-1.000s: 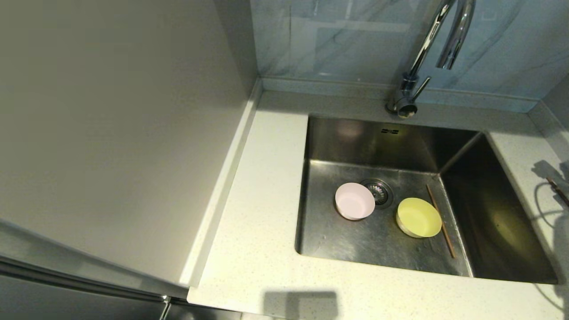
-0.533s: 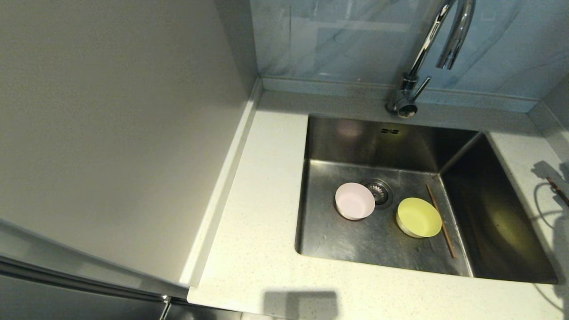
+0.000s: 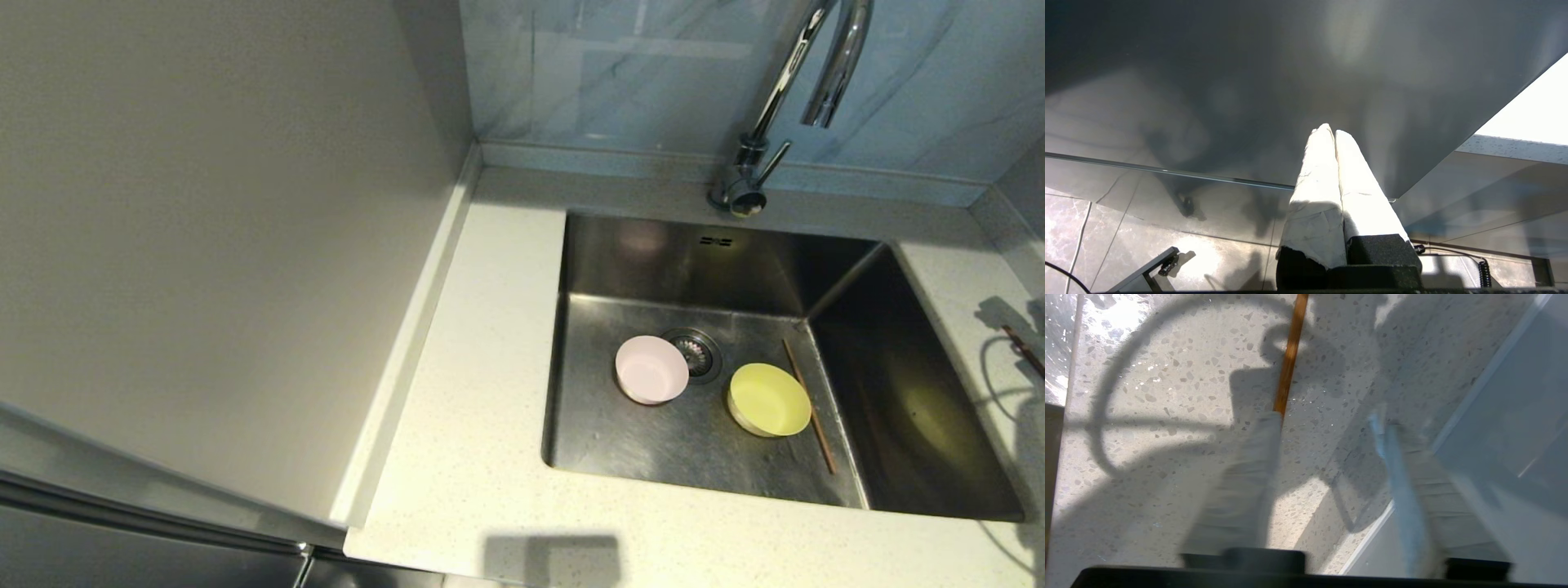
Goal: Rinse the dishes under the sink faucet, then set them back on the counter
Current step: Turn on the faucet
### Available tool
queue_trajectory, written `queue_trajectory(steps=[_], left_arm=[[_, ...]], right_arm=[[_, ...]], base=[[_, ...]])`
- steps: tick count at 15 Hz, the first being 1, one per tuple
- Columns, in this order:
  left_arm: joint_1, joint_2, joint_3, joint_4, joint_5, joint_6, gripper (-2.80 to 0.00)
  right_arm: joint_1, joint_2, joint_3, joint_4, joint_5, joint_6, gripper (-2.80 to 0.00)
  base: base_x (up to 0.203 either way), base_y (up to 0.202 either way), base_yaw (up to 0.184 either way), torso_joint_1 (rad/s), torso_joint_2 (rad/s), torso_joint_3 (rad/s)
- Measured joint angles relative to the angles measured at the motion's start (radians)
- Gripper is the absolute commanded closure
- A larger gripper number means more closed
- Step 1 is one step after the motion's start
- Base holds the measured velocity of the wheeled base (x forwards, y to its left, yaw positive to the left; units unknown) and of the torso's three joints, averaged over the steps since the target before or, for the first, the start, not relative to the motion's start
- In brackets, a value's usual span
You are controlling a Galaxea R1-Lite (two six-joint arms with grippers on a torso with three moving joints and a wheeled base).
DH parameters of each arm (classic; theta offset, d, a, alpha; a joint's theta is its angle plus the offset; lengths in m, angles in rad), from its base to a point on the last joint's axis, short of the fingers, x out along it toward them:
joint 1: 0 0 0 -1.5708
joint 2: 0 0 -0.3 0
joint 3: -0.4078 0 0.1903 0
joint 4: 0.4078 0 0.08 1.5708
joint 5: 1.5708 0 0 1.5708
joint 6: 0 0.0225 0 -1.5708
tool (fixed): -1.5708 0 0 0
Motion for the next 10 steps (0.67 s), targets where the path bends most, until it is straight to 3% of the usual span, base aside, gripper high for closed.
queue_trajectory(steps=[10], left_arm=[[-0.001,0.000,0.000,0.000,0.000,0.000,0.00]], right_arm=[[0.004,0.045,-0.031,0.073,0.092,0.054,-2.80]], base=[[0.000,0.000,0.000,0.000,0.00,0.000]])
